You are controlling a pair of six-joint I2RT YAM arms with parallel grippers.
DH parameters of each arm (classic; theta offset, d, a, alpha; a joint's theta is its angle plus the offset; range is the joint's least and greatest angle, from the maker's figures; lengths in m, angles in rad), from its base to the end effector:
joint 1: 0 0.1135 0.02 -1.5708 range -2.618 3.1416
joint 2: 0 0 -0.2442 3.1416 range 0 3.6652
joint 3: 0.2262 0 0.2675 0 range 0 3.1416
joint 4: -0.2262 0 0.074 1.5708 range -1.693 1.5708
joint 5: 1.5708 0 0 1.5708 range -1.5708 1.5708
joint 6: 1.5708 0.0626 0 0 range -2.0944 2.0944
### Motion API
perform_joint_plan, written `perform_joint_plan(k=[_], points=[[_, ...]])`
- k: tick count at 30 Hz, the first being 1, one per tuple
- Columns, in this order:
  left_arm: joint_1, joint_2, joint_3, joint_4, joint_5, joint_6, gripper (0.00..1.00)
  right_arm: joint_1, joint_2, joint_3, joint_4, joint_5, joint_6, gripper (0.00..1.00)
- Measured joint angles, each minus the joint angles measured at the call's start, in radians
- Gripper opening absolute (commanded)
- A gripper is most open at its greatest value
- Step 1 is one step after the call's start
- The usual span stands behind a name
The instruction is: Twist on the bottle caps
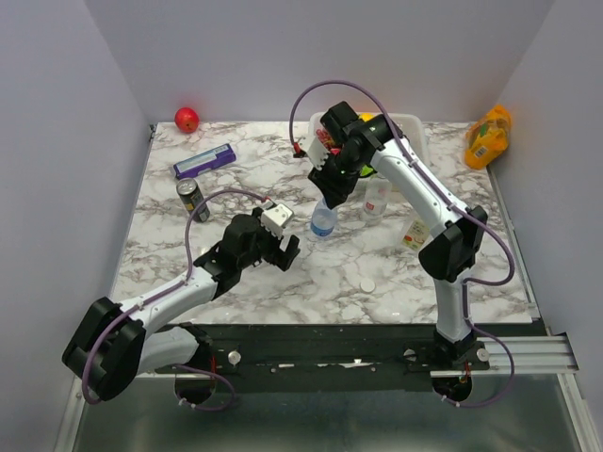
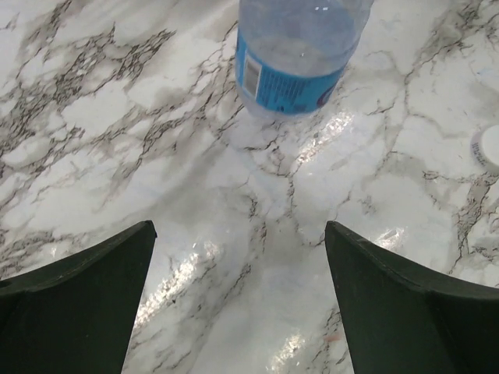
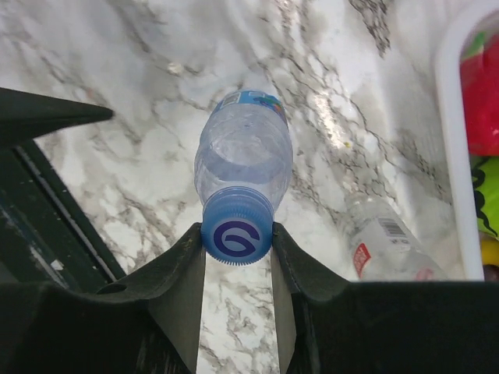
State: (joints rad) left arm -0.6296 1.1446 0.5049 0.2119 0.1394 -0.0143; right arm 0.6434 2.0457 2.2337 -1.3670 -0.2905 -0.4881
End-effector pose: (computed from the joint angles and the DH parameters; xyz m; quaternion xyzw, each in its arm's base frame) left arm 0.2274 -0.1765 0.1719 0.2900 0.7882 -0.2263 0.4933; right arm 0.3314 0.2709 0.3145 -0.5440 0.8042 0.1565 0.1810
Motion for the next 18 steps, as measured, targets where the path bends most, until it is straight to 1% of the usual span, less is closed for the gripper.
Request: perform_joint_plan(k=[4,9,12,13,15,16,18], points=[[0.005,-0.042,0.0,-0.051,-0.036,-0.034,0.99,-0.026,0.046,0.0,0.006,0.043,-0.005,0.12],[0.012,-0.048,0.0,-0.08,-0.054,-0.044,0.99,-0.029,0.081,0.0,0.007,0.069,-0.017,0.12],[0.018,-0.046,0.002,-0.088,-0.059,-0.044,0.99,-0.029,0.086,-0.009,0.017,0.087,-0.024,0.21],[0.02,-0.045,0.004,-0.088,-0.06,-0.044,0.98,-0.029,0.086,-0.014,0.018,0.092,-0.026,0.27],[0.021,-0.043,0.008,-0.087,-0.06,-0.044,0.98,-0.029,0.087,-0.021,0.024,0.095,-0.028,0.34],[0.021,-0.042,0.009,-0.087,-0.061,-0.044,0.98,-0.029,0.087,-0.021,0.025,0.099,-0.028,0.39],[0.021,-0.039,0.01,-0.087,-0.061,-0.044,0.99,-0.029,0.087,-0.023,0.033,0.1,-0.028,0.43]])
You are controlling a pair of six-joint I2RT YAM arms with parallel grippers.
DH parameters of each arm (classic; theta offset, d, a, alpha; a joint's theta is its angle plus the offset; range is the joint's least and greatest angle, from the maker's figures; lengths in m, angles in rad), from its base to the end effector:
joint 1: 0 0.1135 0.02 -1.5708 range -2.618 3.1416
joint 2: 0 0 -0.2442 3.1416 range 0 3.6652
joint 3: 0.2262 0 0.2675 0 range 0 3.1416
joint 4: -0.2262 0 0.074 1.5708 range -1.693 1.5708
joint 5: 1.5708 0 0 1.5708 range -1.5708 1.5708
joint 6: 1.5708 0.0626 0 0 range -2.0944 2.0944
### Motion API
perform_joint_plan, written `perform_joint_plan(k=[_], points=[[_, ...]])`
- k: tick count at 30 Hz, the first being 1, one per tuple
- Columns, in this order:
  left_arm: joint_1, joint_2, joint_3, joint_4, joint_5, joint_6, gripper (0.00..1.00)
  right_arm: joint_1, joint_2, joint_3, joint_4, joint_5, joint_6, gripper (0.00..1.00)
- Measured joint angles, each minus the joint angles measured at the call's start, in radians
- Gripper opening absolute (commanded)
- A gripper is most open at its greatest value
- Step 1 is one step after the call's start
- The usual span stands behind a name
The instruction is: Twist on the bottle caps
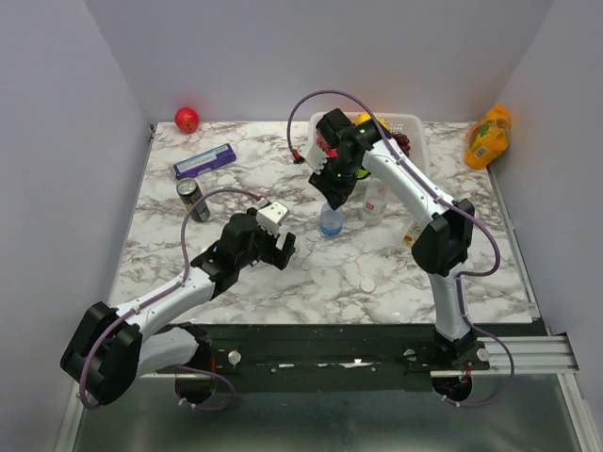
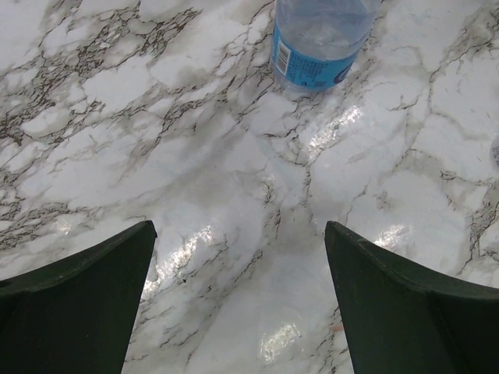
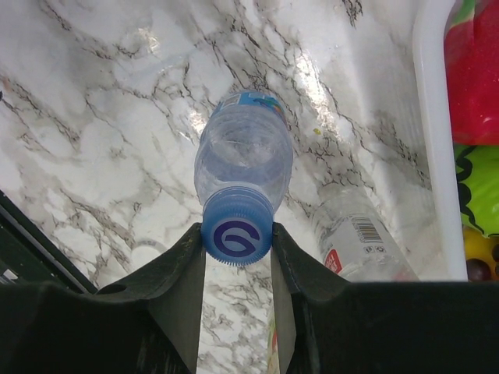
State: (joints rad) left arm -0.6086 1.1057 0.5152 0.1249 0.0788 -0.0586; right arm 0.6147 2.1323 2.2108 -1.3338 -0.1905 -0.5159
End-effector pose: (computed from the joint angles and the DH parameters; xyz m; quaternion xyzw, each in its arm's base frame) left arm 0.2288 -0.1654 0.1752 0.2509 0.8129 -0.2034 0.4846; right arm 0.3585 0.2676 0.2717 -0.5392 0.8222 0.1015 0.1516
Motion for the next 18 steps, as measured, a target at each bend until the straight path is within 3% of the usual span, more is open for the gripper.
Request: perform_joint_plan(k=[4,7,18], points=[[0.0,0.009,0.0,0.0,0.001,0.0,0.99,-0.002,0.0,0.0,0.001,0.005,0.0,0.57],[0.0,0.01,0.001,0.0,0.002,0.002,0.98,-0.004,0.002,0.0,0.001,0.013,0.0,0.61],[0.006,0.03,0.037,0.001,0.028,0.017,0.98,-0.013,0.002,-0.007,0.009,0.018,-0.002,0.66]])
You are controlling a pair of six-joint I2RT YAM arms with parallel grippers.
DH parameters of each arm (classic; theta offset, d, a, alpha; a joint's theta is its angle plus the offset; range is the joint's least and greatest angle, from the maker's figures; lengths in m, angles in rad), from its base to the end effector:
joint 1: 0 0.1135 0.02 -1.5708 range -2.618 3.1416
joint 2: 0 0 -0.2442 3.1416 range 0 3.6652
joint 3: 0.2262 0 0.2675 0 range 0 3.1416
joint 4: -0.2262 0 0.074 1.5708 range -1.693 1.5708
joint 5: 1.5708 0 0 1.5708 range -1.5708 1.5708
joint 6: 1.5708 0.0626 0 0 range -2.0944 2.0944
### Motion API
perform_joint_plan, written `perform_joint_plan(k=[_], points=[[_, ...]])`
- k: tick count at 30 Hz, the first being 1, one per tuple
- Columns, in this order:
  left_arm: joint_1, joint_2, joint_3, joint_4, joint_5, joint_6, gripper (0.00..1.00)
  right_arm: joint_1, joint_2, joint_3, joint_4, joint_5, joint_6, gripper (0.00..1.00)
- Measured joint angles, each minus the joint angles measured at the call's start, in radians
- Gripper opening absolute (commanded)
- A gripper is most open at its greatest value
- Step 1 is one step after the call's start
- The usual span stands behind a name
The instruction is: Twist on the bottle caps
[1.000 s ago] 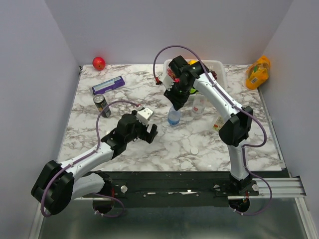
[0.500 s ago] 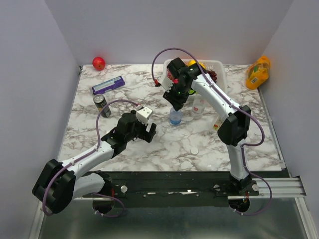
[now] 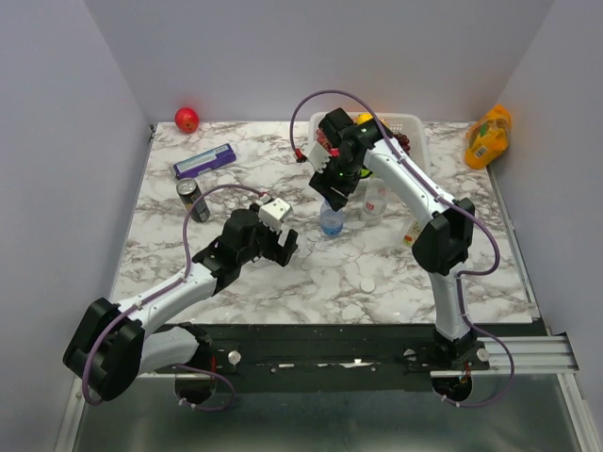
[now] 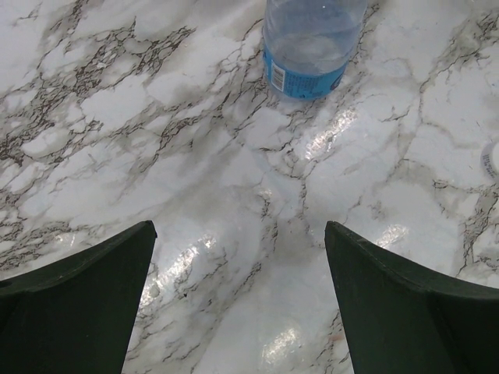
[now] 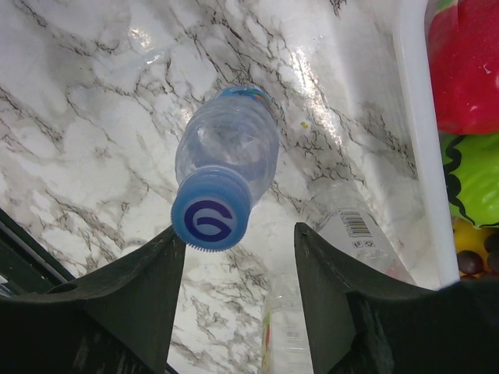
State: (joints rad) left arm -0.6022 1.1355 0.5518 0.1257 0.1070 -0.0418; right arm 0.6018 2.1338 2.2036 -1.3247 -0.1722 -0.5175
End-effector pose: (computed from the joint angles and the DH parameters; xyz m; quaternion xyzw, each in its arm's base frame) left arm 0.2350 -0.1697 0.1811 0.2616 0.8071 -0.2100 0.4859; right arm 0.3635 0.2627 0.2691 -0.5338 0.8266 0.0914 0.1530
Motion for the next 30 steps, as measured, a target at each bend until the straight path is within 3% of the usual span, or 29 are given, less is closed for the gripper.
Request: perform_joint_plan(k=[10,17,24,30], points=[[0.005,0.015,0.015,0.002,0.018,0.011,0.98,0.0,-0.017,0.034,-0.007,0.006,-0.002,0.68],[0.005,0.024,0.017,0.008,0.029,0.011,0.98,-0.023,-0.26,-0.006,-0.001,0.08,0.005,0.72],[0.005,0.056,0.075,0.031,0.049,0.01,0.99,-0.277,-0.558,-0.075,0.015,0.128,0.081,0.75],[0.005,0.087,0.097,0.069,0.068,0.009,0.99,-0.495,-0.641,-0.306,-0.005,0.095,0.119,0.79]])
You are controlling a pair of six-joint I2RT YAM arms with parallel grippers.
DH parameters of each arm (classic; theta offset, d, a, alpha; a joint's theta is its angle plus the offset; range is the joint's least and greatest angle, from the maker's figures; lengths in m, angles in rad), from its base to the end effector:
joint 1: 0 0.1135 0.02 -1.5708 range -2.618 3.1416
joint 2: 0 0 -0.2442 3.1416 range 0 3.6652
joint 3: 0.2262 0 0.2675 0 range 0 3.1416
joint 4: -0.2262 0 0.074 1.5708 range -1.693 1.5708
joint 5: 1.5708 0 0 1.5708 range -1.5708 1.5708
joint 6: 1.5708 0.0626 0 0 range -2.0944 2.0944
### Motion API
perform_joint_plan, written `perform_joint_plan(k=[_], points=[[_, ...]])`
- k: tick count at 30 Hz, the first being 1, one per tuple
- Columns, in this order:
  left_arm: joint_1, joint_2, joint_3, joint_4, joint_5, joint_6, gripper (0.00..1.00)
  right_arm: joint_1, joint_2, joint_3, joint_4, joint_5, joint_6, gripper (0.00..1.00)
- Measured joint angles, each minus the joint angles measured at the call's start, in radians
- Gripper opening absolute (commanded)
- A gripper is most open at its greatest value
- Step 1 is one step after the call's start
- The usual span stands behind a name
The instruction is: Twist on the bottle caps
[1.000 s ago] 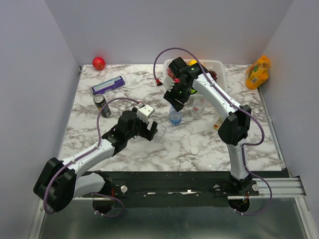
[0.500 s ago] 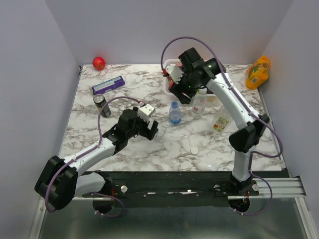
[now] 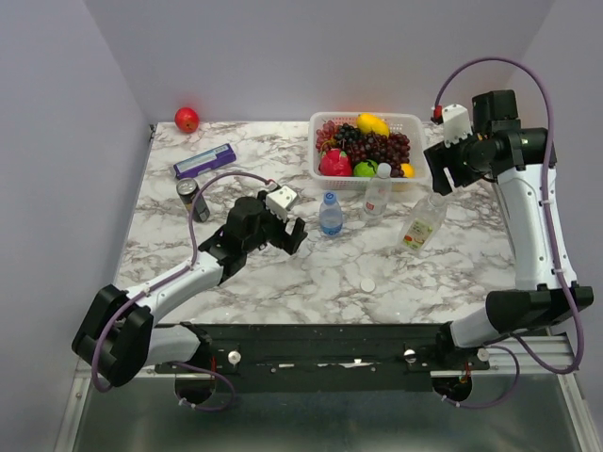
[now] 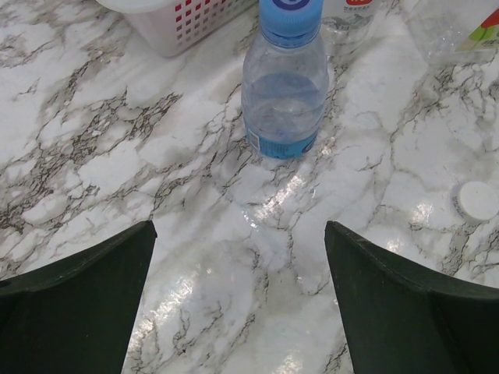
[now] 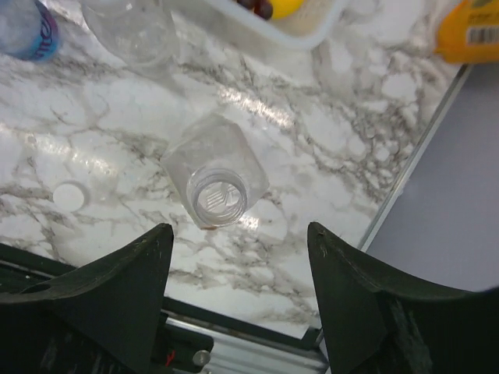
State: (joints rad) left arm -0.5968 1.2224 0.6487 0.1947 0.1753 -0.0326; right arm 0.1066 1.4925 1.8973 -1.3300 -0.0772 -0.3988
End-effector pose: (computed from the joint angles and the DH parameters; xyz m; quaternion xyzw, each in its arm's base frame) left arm 0.2537 -0.1856 0.2017 0.2767 0.7782 -0.2420 0.5092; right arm 0.2968 0.0366 0.4058 -0.2488 0.9145 -0.0099 0.3189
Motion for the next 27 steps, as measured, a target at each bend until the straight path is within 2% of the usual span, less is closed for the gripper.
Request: perform_joint_plan(k=[13,24,27], points=[[-0.005,0.013,0.0,0.005,0.017,-0.006,0.98,-0.032,0.135,-0.032,-0.01,-0.093,-0.002,0.8],[-0.006,0.004,0.0,0.006,0.017,-0.005,0.98,-0.032,0.154,-0.087,-0.01,-0.069,-0.003,0.7],[-0.006,0.004,0.0,0.006,0.018,-0.005,0.98,-0.032,0.153,-0.126,-0.01,-0.065,-0.003,0.6]])
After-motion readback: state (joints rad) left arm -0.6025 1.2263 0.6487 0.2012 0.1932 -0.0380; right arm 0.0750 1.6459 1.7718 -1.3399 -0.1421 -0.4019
